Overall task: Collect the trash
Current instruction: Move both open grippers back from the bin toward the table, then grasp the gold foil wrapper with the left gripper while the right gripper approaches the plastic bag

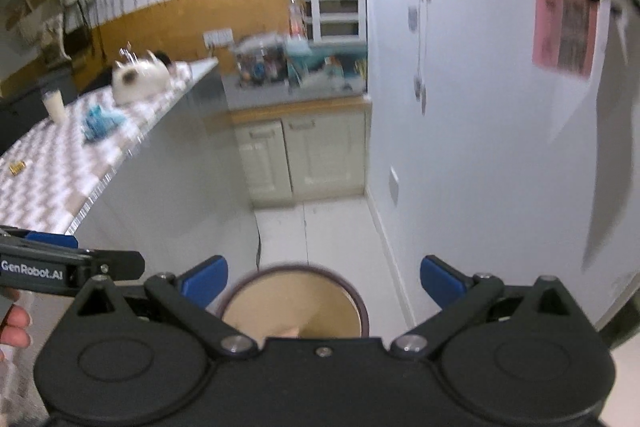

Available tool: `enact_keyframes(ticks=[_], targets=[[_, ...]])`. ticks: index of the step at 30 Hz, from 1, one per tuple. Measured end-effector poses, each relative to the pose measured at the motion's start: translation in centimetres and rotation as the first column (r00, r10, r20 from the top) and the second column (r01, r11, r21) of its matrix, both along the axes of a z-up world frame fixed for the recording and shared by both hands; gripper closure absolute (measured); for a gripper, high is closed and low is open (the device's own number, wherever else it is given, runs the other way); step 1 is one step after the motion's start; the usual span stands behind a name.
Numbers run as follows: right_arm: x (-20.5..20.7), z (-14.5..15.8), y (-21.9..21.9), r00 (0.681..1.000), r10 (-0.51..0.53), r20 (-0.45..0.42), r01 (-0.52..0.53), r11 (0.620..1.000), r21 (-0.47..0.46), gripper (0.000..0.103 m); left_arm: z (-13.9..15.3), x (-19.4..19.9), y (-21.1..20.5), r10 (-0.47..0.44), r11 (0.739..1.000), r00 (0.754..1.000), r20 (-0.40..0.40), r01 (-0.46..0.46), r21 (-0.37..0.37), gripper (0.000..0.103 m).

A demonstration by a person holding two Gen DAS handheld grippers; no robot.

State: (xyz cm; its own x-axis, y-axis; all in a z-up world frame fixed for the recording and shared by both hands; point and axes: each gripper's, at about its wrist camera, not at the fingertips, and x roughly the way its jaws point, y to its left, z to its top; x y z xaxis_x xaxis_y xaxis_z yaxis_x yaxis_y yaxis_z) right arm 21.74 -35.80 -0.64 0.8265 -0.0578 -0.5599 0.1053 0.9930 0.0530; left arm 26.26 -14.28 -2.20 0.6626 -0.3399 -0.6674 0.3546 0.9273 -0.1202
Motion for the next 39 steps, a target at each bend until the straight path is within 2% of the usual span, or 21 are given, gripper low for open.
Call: enact_keyframes(ticks=[9,16,24,28,32,36,39], targets=[[0.0,6.2,3.4,0.989,0.09,0.118,-0.08,0.993,-0.089,0.0,7.9,-1.1,5.2,0.033,0.999,0.983,0.183,-0.031,-0.016,0.0],[2.1,10.6,7.0,0.971,0.164,0.175,-0.15,0.984,-0.092,0.0,13.1,-1.1,10.7,0.084,0.996,0.953,0.293,-0.086,-0.005,0.0],[6.6,14.1,12.6,0.946,0.25,0.206,-0.238,0.968,-0.082,0.0,17.5,1.5,18.1,0.185,0.976,0.908,0.376,-0.214,0.035,0.0],[9.4,14.8,15.7,0.935,0.277,0.221,-0.268,0.961,-0.069,0.0,18.5,3.5,22.3,0.231,0.961,0.893,0.387,-0.271,0.051,0.0],[12.6,14.6,18.9,0.927,0.301,0.225,-0.303,0.953,-0.03,0.0,18.2,6.0,26.9,0.302,0.938,0.874,0.381,-0.344,0.045,0.0],[15.6,13.5,21.9,0.92,0.321,0.224,-0.33,0.944,0.007,0.0,16.4,8.8,31.1,0.378,0.905,0.855,0.356,-0.423,0.054,0.0],[17.3,12.2,23.5,0.915,0.322,0.243,-0.346,0.936,0.062,0.0,13.8,11.2,34.3,0.436,0.879,0.844,0.313,-0.474,0.053,0.0]])
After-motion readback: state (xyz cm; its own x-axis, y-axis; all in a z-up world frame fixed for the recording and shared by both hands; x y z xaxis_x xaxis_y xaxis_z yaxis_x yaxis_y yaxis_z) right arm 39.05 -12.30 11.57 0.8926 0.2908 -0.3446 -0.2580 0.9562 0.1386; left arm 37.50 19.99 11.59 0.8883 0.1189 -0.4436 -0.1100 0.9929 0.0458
